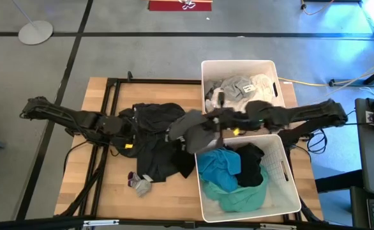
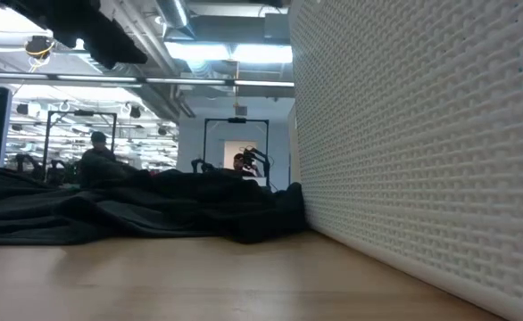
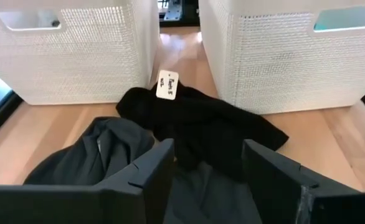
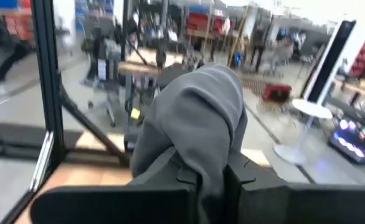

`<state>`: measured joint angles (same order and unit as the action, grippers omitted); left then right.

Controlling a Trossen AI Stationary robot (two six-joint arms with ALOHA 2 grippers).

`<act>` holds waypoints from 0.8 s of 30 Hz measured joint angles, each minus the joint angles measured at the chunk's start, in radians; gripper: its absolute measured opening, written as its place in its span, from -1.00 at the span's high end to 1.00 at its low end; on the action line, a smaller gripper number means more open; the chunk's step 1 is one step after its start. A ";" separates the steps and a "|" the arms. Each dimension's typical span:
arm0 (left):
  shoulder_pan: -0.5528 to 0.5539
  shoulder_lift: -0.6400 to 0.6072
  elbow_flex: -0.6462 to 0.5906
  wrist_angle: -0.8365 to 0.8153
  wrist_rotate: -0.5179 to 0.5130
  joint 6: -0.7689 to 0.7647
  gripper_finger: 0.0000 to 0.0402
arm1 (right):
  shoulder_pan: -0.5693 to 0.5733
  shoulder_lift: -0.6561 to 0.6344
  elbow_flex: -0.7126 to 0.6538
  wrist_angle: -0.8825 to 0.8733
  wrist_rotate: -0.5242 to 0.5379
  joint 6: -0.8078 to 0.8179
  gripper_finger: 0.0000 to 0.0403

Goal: Sort clothes
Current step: Put the gray underwear into the bottom white laundry bin

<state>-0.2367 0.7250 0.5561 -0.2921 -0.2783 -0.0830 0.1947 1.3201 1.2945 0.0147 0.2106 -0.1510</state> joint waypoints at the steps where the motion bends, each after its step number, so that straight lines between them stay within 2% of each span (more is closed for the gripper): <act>1: 0.000 0.003 -0.006 0.004 -0.003 -0.002 0.11 | 0.015 -0.016 0.017 -0.065 0.029 0.007 0.88; 7: 0.001 0.005 -0.050 0.055 -0.014 -0.015 0.11 | 0.143 -0.055 0.182 -0.498 0.165 0.144 0.88; 13: 0.001 0.005 -0.061 0.077 -0.018 -0.026 0.11 | 0.311 -0.056 0.303 -0.679 0.167 0.307 0.88; 18: 0.002 0.005 -0.061 0.105 -0.018 -0.023 0.11 | 0.424 -0.055 0.319 -0.828 0.186 0.492 0.88; 24: 0.002 0.005 -0.061 0.113 -0.019 -0.035 0.11 | 0.506 -0.029 0.215 -0.893 0.177 0.675 0.88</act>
<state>-0.2348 0.7303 0.4946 -0.1796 -0.2970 -0.1176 0.7007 1.2907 1.5098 -0.8784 0.3879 0.5239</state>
